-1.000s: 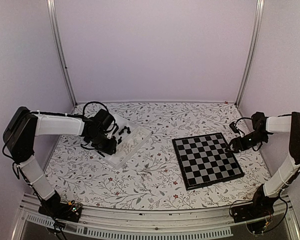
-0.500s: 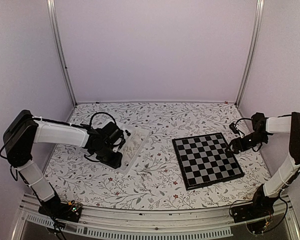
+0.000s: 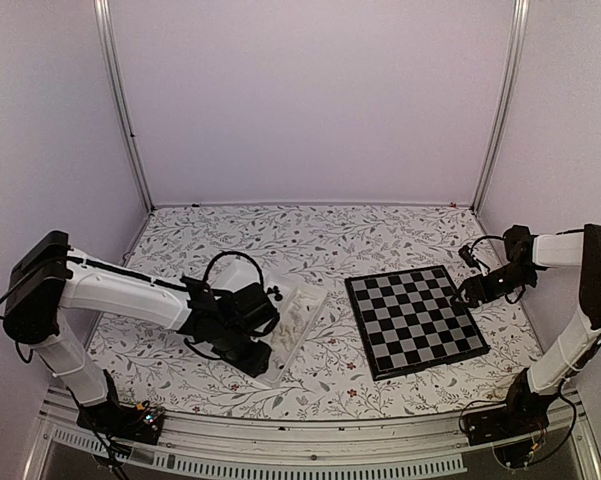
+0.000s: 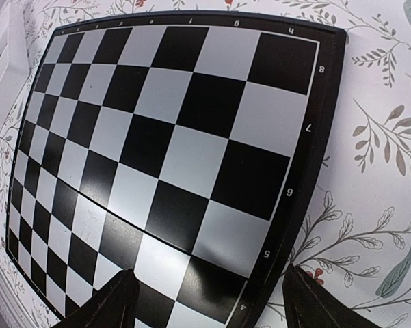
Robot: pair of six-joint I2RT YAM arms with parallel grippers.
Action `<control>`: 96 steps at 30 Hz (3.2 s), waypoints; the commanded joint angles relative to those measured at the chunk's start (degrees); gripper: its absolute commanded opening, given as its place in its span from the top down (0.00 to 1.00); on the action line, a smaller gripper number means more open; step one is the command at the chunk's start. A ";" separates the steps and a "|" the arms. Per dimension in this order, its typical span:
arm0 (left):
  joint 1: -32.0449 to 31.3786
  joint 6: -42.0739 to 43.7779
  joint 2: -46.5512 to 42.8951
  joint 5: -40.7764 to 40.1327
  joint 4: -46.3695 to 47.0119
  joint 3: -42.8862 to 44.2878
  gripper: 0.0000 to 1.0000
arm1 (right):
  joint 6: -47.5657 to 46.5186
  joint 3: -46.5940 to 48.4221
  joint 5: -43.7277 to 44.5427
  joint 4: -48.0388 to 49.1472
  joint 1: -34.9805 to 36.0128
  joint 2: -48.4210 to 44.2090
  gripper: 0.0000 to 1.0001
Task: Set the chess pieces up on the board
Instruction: Move the storage box to the center of the board, then move the chessboard to the center of the board, then pick up the chess piece from the storage box.
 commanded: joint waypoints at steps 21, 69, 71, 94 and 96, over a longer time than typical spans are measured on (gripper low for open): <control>8.86 16.59 11.54 -2.60 -0.75 23.43 0.59 | -4.80 -4.39 6.81 -4.14 12.27 -2.79 0.32; 9.68 22.69 21.93 4.15 -4.45 31.29 0.82 | 1.80 -4.96 7.50 4.60 12.21 -7.20 0.29; 9.51 22.67 22.00 4.16 -4.49 31.41 0.82 | 1.72 -4.96 7.44 4.60 12.23 -7.29 0.29; -1.73 25.73 16.52 0.26 -11.37 44.69 0.92 | 3.70 -4.17 9.46 5.93 10.23 -9.80 0.29; -4.29 26.68 18.43 0.82 -11.59 47.08 0.92 | 4.05 -4.17 9.84 6.09 9.13 -10.09 0.29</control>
